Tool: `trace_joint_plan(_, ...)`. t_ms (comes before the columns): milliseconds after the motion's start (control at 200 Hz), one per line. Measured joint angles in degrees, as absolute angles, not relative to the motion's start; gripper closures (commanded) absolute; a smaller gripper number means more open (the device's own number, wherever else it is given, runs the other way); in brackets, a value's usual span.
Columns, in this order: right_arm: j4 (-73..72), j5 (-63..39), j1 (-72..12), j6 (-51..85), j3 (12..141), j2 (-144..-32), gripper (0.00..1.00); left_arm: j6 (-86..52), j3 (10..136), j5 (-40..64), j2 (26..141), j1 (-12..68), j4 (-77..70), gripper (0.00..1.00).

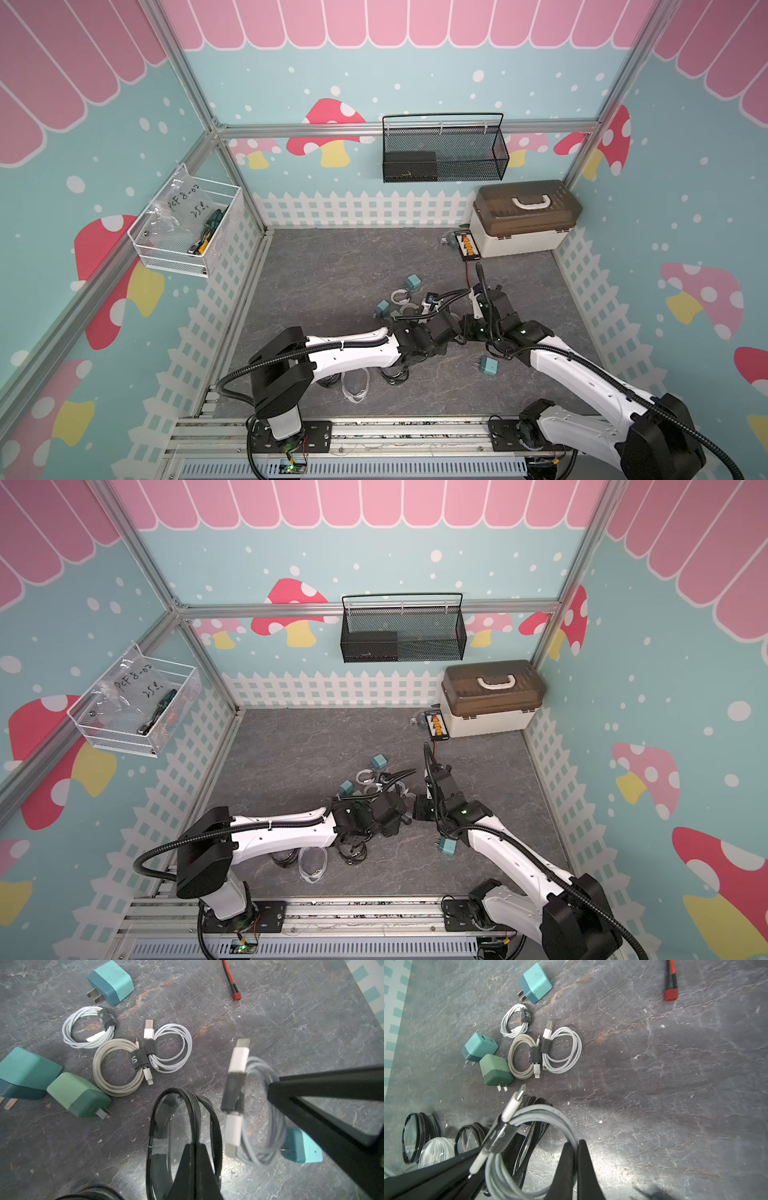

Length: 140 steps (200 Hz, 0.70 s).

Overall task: Pack away charging kits
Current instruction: Place the charging cable in the storage bag.

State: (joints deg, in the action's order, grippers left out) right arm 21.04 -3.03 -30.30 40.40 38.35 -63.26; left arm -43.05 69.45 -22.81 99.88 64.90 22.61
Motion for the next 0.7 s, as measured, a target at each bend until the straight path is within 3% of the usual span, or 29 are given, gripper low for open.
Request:
trace_joint_plan(420, 21.04, -2.2, -32.38, 41.01, 38.3, -68.23, 1.0, -40.4, 69.06, -25.85, 99.81, 64.55, 16.84, 1.0)
trace_joint_plan(700, 21.61, -0.67, -32.73, 40.75, 38.3, -69.32, 1.0, -38.35, 63.42, -22.61, 98.1, 64.55, 9.15, 1.0)
